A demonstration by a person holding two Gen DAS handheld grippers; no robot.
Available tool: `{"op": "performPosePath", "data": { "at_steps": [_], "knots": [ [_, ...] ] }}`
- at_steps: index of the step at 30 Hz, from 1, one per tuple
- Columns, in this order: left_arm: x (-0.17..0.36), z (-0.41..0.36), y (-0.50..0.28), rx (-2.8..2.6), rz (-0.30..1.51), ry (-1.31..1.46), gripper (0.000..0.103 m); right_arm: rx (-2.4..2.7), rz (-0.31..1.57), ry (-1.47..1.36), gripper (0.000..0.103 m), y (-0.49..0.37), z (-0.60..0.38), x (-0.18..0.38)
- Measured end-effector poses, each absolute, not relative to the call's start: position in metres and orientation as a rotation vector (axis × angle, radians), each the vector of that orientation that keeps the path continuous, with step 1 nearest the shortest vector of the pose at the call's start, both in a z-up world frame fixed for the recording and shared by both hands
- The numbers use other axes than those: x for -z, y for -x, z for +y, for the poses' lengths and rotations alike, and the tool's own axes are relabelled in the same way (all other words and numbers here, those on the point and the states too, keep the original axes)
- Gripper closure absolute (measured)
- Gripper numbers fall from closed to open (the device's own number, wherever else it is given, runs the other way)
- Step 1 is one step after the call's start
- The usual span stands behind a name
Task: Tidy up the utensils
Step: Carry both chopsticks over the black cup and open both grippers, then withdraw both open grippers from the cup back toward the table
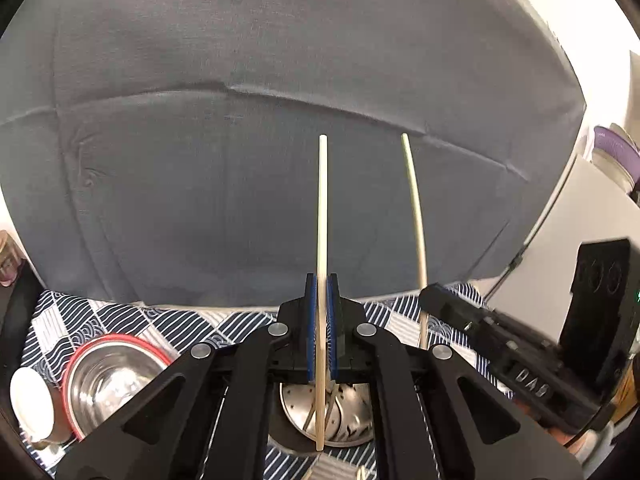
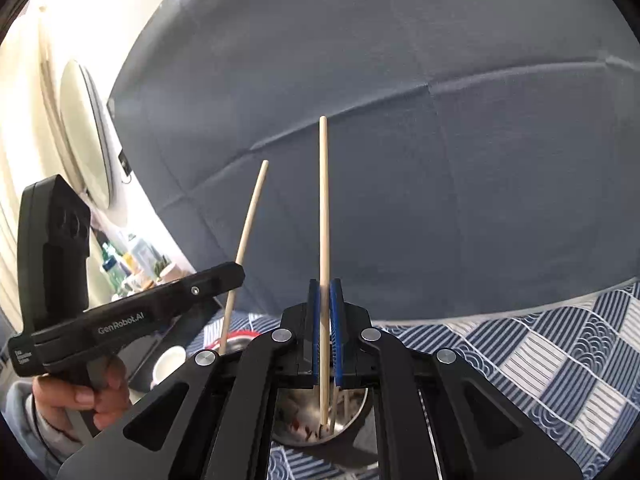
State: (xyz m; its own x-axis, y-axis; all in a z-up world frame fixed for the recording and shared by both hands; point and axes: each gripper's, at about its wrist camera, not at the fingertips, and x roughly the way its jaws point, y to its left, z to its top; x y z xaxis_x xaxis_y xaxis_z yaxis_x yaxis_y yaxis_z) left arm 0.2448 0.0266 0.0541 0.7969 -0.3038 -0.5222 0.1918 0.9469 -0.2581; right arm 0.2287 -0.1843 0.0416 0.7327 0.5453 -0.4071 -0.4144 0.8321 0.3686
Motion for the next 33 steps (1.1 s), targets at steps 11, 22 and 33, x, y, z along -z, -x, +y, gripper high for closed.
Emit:
{"op": "performPosePath", "data": {
  "at_steps": [11,22,33],
  "knots": [
    [-0.016,0.019,-0.239,0.281,0.427,0.207,0.098,-0.542,0.494,-0.267,0.098,-0.233,-0.168,0.002],
    [0.021,0.011,-0.221,0.274,0.441,0.178,0.098,-0.515,0.507,-0.24,0.095,-0.216,-0.174,0.03],
    [0.002,0.03,-0.202,0.223,0.383,0.205,0.061,-0.44,0.452,-0.228,0.091,-0.204,-0.186,0.003]
  ]
}}
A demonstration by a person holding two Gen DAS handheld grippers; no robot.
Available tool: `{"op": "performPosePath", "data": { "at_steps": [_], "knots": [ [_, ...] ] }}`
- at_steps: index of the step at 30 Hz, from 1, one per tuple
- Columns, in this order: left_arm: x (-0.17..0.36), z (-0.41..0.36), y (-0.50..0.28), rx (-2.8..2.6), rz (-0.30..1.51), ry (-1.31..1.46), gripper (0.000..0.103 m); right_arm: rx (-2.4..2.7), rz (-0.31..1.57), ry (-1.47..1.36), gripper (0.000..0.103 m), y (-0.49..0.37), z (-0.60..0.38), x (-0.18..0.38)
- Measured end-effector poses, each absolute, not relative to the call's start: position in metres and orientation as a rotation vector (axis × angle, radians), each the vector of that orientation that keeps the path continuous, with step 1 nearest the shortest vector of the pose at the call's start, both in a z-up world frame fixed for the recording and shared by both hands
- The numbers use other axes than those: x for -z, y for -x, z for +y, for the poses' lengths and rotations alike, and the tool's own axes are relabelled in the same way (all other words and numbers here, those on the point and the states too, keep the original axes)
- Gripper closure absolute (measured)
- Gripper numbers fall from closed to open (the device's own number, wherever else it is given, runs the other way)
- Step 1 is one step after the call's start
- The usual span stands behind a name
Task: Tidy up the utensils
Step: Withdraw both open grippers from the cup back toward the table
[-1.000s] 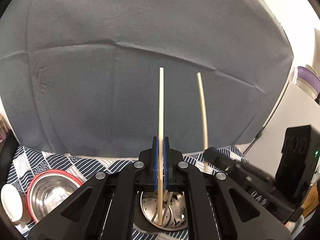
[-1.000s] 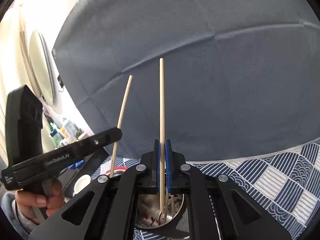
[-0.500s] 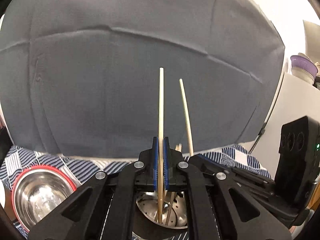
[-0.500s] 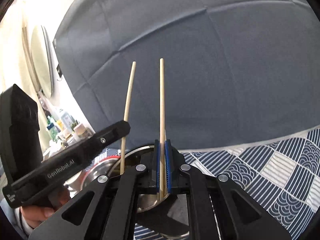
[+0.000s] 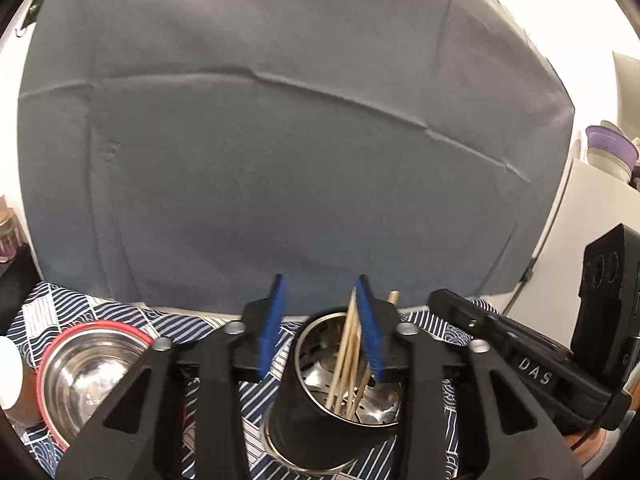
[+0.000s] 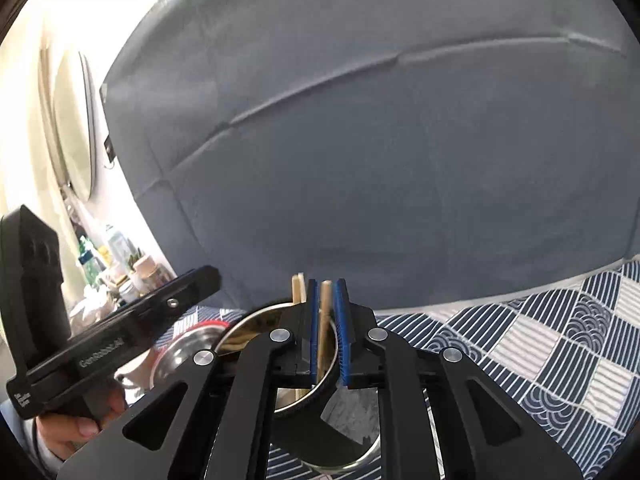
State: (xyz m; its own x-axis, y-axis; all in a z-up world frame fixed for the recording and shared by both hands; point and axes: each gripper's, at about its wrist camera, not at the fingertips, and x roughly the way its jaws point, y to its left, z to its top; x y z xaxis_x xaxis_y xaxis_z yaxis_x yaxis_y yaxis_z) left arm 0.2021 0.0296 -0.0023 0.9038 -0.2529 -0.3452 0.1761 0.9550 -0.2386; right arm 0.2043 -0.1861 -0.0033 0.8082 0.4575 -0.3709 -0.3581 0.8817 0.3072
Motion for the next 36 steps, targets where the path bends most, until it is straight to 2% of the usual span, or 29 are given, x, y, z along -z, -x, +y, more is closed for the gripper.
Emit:
{"op": "performPosePath", "data": {
  "at_steps": [2,6,9,11,13,17,25,36],
  "knots": [
    [-0.002,0.034,-0.198,0.211,0.37,0.212,0.052,-0.427,0.441,-0.231,0.077,-0.201,-0.189,-0.003],
    [-0.01,0.042,-0.191,0.179,0.369,0.202,0.038,-0.401,0.428,-0.236,0.071,-0.196,-0.192,-0.013],
    [-0.014,0.046,-0.184,0.16,0.367,0.207,0.024,-0.384,0.428,-0.239,0.059,-0.189,-0.195,-0.021],
    [-0.016,0.048,-0.178,0.143,0.368,0.202,0.011,-0.367,0.432,-0.232,0.043,-0.185,-0.196,-0.024],
    [-0.017,0.05,-0.173,0.125,0.375,0.195,0.007,-0.35,0.441,-0.226,0.039,-0.18,-0.196,-0.028],
    [-0.016,0.054,-0.162,0.096,0.41,0.188,0.006,-0.316,0.456,-0.214,0.018,-0.169,-0.199,-0.033],
    [-0.006,0.052,-0.145,0.097,0.492,0.108,0.006,-0.218,0.527,-0.187,0.014,-0.149,-0.209,-0.028],
    [0.03,0.046,-0.126,0.143,0.624,0.053,0.006,-0.124,0.657,-0.173,0.014,-0.125,-0.22,0.009]
  ]
}}
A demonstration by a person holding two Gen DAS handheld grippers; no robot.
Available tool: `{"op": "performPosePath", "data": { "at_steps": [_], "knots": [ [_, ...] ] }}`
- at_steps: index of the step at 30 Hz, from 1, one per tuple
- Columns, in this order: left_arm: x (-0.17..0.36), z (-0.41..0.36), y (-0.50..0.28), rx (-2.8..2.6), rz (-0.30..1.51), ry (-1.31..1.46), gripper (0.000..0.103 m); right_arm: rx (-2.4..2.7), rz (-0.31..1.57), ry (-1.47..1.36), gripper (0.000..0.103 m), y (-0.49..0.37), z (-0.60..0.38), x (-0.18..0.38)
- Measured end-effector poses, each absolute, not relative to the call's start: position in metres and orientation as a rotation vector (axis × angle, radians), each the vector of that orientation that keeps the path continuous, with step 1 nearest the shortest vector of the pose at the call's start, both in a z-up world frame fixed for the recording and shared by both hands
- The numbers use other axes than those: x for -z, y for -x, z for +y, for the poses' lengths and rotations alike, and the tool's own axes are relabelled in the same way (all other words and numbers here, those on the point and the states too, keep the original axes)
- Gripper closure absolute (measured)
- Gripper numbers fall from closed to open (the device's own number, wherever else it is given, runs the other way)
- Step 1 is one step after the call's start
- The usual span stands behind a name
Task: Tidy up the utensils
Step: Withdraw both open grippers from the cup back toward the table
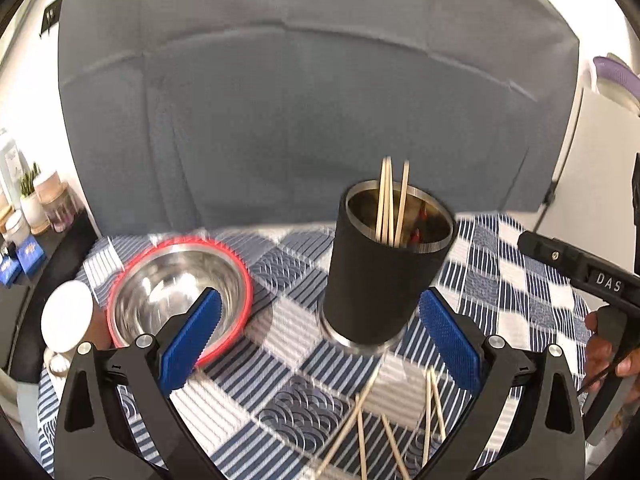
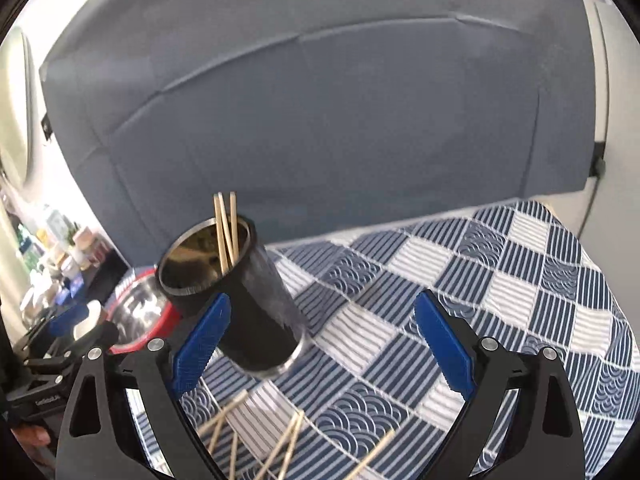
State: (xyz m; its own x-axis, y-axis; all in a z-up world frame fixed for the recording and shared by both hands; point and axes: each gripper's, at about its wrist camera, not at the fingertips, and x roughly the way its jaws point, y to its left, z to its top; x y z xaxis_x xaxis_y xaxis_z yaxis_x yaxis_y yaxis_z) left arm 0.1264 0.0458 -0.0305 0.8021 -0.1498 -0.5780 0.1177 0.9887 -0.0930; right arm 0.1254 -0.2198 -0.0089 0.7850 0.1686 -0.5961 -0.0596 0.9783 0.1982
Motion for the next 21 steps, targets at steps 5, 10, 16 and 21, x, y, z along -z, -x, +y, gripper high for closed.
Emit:
{"op": "performPosePath", "data": {
  "at_steps": [5,10,16,21],
  "knots": [
    [0.051,0.047,-0.116,0.157,0.684,0.044,0.006,-0.099,0.72,-0.16,0.014,-0.112,-0.219,0.03],
    [0.077,0.046,-0.105,0.17,0.762,0.039,0.006,-0.071,0.807,-0.142,0.014,-0.101,-0.217,0.056],
    [0.108,0.049,-0.096,0.174,0.859,0.039,0.006,-0.06,0.897,-0.098,0.014,-0.09,-0.218,0.086],
    [0.132,0.05,-0.096,0.17,0.931,-0.001,0.006,-0.01,0.979,-0.082,0.014,-0.081,-0.224,0.112]
  ]
}}
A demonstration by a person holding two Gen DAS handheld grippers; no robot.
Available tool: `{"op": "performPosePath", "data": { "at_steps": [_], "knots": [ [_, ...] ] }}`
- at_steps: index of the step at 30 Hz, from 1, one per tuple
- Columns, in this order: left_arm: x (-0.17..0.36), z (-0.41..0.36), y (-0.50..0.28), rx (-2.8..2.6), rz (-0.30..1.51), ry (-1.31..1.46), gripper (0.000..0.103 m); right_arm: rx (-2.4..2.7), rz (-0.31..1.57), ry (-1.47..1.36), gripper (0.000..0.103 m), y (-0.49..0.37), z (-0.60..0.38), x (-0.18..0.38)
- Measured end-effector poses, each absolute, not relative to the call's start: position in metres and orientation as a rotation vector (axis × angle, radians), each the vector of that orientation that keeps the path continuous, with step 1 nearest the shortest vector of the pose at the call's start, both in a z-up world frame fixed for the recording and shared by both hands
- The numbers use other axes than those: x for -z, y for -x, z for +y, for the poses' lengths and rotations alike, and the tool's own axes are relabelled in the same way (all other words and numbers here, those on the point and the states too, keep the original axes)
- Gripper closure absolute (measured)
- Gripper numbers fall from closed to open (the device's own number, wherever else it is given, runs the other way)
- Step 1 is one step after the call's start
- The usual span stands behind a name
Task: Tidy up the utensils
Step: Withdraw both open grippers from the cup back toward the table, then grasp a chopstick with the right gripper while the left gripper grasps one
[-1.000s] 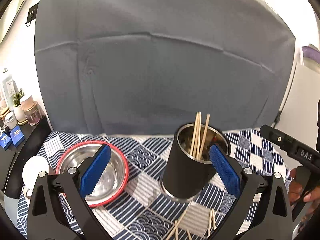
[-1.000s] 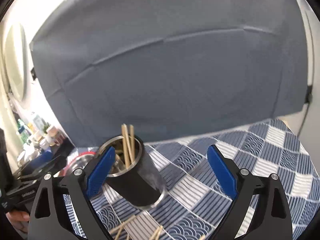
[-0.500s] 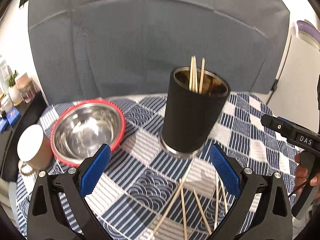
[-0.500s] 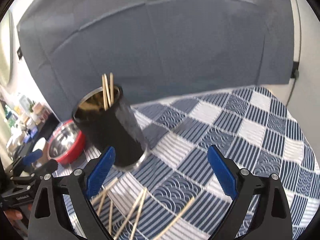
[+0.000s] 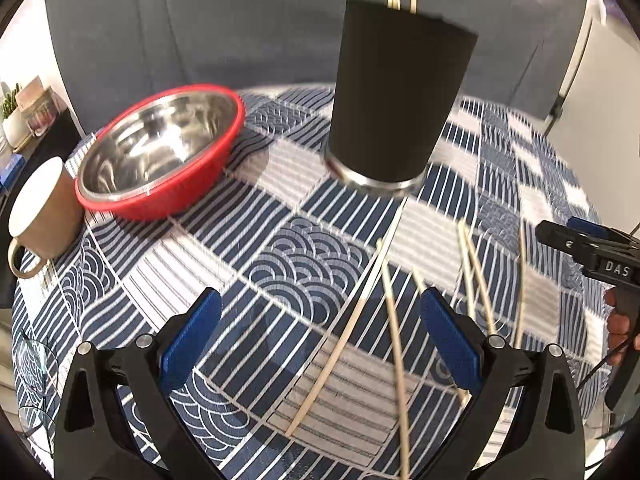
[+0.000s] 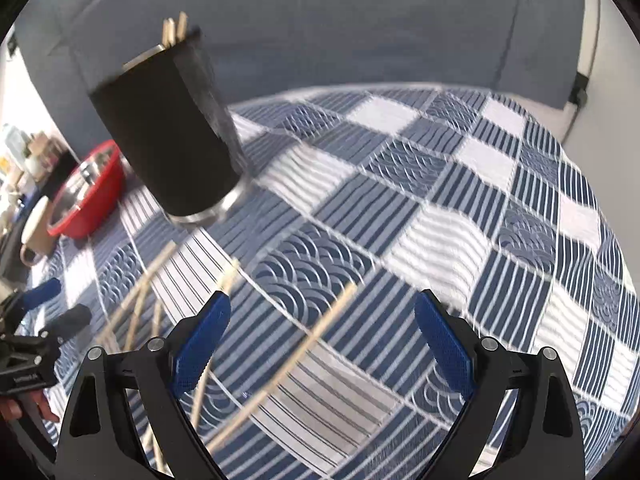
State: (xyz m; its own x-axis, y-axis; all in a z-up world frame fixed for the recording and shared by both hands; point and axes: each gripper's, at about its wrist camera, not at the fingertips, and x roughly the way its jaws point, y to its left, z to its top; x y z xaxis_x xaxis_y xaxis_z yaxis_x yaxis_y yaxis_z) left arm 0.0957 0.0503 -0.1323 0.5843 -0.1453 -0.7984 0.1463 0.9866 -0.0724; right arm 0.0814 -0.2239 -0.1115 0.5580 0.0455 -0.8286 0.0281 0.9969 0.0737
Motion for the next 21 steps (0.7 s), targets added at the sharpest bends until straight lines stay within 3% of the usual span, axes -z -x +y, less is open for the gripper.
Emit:
{"op": "performPosePath", "data": {
  "at_steps": [21],
  "knots": [
    [0.173,0.048,-0.113,0.104,1.081,-0.092,0.007,0.078,1.22,-0.029,0.018,-0.08,-0.215,0.153]
  ]
}}
